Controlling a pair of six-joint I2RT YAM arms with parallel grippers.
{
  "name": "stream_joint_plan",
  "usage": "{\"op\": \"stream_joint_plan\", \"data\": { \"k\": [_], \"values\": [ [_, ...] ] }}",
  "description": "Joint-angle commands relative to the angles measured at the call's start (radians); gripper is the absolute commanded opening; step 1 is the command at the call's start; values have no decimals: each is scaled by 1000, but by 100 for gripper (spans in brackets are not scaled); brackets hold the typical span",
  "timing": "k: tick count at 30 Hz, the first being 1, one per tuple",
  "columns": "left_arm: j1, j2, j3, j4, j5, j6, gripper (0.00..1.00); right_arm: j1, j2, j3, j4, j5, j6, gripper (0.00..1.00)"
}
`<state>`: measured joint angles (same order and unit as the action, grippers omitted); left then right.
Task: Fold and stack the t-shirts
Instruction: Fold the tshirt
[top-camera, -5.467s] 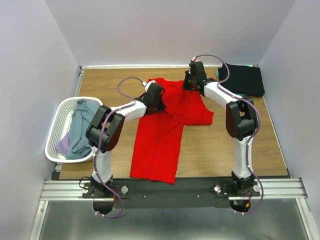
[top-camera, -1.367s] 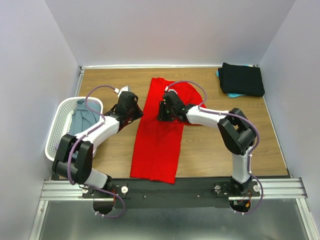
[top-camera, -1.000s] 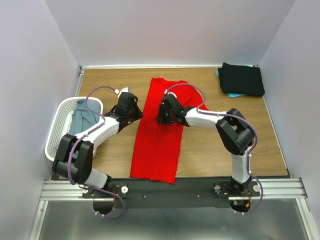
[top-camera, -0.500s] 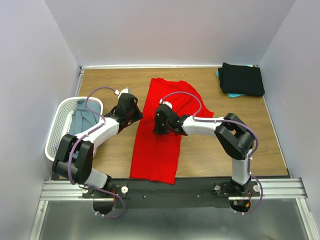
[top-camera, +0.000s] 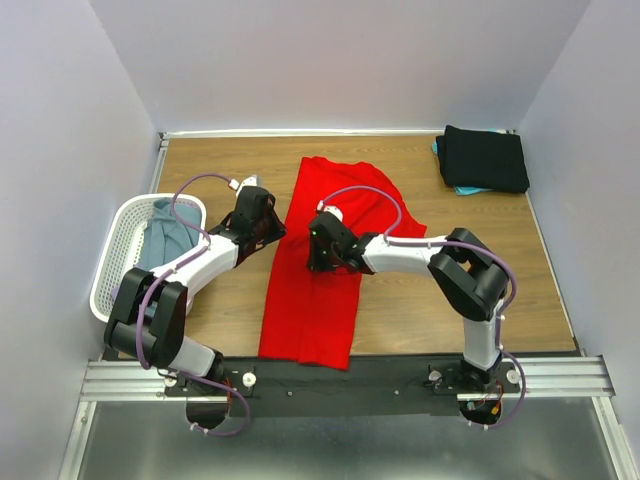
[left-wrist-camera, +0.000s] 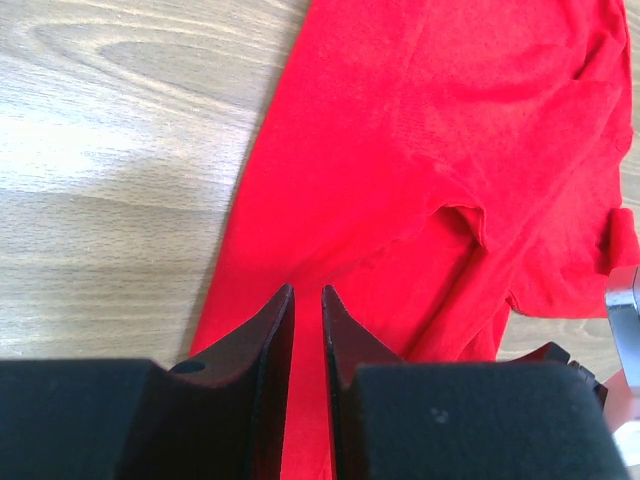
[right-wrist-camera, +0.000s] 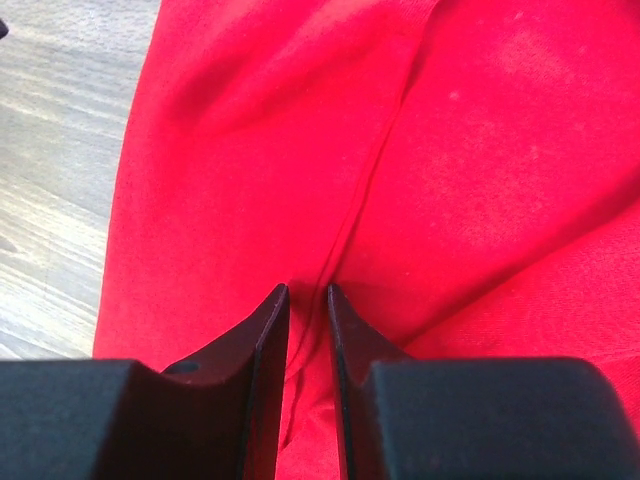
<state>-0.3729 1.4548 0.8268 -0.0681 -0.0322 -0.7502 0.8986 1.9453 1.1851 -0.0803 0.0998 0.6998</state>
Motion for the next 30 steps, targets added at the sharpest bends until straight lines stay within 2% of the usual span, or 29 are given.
{"op": "stream_joint_plan", "data": {
  "k": [1,9,14,17,30],
  "values": [
    [6,-8,-12,21,18,14,25,14,-22,-1,-19,15,3,29],
    [8,-7,-14,24,18,17,24,17,-14,8,-21,14,1,27],
    [8,-10,-15,24,20,17,24,20,-40,-4,-26,28,4,13],
    [8,-8,-15,24,20,17,24,22,-54,-10,-29,31,4,9],
    [8,-4,-15,28,23,18,24,39,-103,-47,-36,40,18,6]
  ]
}}
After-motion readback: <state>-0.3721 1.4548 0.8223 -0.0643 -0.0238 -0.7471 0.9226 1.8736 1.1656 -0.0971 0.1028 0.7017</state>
